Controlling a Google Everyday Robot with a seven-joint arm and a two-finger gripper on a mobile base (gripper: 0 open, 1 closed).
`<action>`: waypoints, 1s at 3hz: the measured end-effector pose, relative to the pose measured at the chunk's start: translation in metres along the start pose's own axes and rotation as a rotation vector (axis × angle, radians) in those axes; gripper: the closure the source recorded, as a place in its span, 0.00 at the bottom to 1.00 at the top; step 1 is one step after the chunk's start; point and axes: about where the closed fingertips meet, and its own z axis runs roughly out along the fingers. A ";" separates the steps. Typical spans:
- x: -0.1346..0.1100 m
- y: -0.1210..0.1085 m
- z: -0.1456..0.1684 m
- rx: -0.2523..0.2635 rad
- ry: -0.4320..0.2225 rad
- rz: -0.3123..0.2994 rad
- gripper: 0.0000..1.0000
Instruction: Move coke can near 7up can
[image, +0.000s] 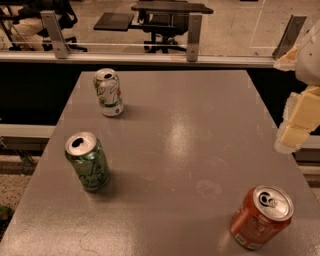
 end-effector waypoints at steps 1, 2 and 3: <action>0.000 0.000 0.000 0.001 0.000 0.000 0.00; 0.002 0.002 -0.005 -0.009 -0.033 -0.002 0.00; 0.015 0.012 -0.011 -0.043 -0.104 0.000 0.00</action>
Offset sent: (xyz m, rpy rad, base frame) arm -0.0121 -0.0100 0.0065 0.0978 0.0249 0.0382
